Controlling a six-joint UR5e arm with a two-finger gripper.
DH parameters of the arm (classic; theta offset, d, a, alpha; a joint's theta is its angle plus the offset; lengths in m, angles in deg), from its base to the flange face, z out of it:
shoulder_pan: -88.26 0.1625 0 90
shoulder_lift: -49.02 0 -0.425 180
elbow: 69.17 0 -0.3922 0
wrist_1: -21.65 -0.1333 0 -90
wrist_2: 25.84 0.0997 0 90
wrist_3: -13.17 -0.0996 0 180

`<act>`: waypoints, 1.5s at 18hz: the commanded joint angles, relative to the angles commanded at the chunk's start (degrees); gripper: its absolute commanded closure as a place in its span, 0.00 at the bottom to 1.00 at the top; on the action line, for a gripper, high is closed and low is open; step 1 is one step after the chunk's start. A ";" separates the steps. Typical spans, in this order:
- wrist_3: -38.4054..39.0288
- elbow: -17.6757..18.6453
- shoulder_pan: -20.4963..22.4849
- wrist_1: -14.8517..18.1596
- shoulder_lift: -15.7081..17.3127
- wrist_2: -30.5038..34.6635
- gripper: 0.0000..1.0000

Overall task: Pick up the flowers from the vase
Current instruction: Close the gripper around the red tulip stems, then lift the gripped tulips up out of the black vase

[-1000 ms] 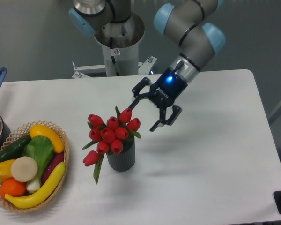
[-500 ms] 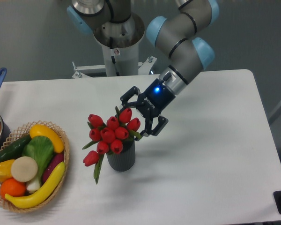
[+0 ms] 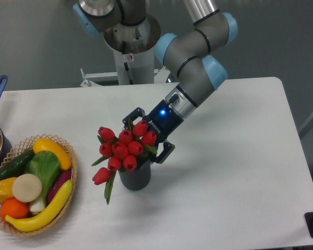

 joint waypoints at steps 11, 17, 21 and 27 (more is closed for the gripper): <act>2.81 -0.88 0.88 -0.09 0.70 -1.41 0.58; 6.32 -1.41 0.88 -0.09 2.36 -1.58 0.61; 13.52 -2.55 0.62 -0.09 6.84 -2.55 0.60; 22.49 -5.00 0.44 -0.09 11.95 -3.34 0.60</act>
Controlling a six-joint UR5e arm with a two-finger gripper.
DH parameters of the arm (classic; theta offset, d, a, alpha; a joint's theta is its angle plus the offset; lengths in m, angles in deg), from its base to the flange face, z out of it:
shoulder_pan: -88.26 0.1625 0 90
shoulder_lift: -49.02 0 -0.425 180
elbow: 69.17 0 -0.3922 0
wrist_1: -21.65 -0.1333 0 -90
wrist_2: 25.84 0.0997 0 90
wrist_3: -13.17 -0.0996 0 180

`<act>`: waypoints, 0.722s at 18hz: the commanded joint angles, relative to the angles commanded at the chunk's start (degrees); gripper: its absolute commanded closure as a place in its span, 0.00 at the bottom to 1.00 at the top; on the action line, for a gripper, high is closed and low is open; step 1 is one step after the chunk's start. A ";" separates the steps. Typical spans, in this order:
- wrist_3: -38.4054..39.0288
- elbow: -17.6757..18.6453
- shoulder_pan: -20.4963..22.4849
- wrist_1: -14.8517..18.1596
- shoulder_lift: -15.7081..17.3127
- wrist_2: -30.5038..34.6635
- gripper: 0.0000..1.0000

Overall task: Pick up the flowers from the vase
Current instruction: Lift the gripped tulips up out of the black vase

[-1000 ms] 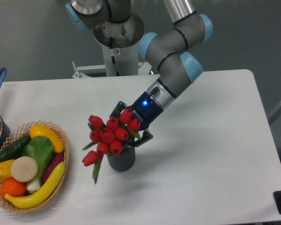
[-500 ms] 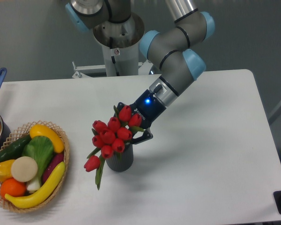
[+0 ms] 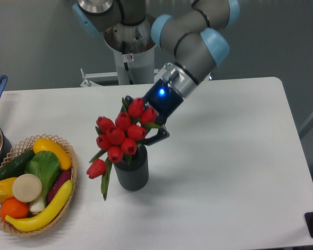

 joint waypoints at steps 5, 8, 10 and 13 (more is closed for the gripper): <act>1.41 -3.43 0.17 0.09 0.36 -0.09 0.60; 4.57 -6.76 0.26 0.09 0.18 -0.09 0.60; 5.63 -8.44 0.96 0.09 -0.08 -0.09 0.60; 5.90 -10.28 3.68 0.09 -0.26 0.00 0.60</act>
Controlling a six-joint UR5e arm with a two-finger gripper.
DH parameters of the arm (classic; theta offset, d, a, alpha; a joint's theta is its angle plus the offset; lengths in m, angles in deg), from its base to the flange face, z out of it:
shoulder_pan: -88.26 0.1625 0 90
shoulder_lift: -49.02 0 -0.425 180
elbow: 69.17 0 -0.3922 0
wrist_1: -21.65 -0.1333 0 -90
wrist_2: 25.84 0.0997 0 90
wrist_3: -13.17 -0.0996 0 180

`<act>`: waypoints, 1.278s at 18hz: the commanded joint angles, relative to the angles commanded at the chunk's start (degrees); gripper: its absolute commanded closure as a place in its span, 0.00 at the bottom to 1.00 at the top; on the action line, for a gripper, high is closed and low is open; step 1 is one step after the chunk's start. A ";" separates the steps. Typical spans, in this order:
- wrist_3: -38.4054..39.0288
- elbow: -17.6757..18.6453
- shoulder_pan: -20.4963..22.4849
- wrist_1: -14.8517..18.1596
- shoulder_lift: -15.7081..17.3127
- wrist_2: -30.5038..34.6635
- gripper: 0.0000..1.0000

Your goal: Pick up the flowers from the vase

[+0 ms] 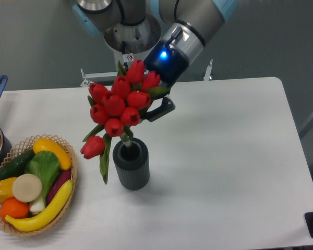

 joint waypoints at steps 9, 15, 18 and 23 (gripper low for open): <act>-1.14 0.52 9.41 -0.35 -1.49 2.99 0.60; -5.18 2.98 13.63 -0.35 -1.50 3.08 0.60; -5.54 3.60 14.07 -0.35 -1.41 2.99 0.60; -5.54 4.30 15.21 -0.26 -1.06 2.81 0.60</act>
